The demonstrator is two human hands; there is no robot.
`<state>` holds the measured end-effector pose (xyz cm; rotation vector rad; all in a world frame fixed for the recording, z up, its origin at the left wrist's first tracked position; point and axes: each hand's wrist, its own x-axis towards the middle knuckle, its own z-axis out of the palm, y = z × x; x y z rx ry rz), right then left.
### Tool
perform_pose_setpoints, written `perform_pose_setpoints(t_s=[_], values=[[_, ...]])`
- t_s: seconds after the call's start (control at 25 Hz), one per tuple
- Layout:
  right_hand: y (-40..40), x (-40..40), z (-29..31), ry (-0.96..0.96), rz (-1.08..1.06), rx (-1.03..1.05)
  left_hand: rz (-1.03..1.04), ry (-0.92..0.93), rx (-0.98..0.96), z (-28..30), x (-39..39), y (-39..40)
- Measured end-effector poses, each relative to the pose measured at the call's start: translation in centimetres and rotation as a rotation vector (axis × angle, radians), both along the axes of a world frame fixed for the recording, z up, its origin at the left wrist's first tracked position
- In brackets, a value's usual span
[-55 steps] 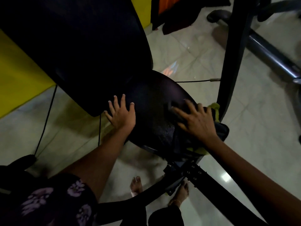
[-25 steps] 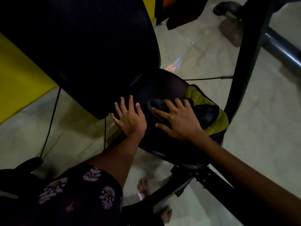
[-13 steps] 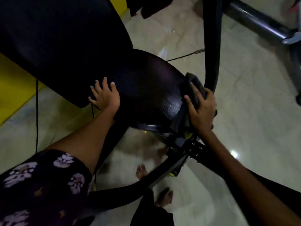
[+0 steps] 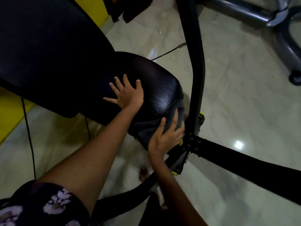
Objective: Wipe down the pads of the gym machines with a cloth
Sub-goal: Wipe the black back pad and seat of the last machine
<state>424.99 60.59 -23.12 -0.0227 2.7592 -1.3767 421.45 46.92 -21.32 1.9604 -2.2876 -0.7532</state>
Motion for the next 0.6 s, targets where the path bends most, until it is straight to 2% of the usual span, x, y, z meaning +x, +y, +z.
perform_pose_setpoints(t_s=[0.12, 0.2, 0.28, 0.36, 0.52, 0.6], values=[[1.9, -7.6, 0.6, -0.121, 0.247, -0.044, -0.022, -0.053, -0.058, -0.6, -0.3, 0.5], [1.2, -12.9, 1.0, -0.133, 0.445, 0.024, -0.009, -0.046, -0.096, -0.7, -0.3, 0.6], [-0.4, -15.9, 1.5, -0.133, 0.548, 0.129, 0.009, -0.042, -0.115, -0.9, -0.5, 0.8], [-0.2, -15.6, 1.8, -0.067, 0.636, 0.178, 0.023, -0.037, -0.12, -0.8, -0.5, 1.0], [3.5, -12.9, 2.0, 0.078, 0.775, 0.11, 0.025, -0.053, -0.11, -0.5, -0.6, 1.2], [2.5, -13.9, 2.2, 0.109, 0.803, 0.188, 0.014, -0.082, -0.101, -0.5, -0.6, 1.2]])
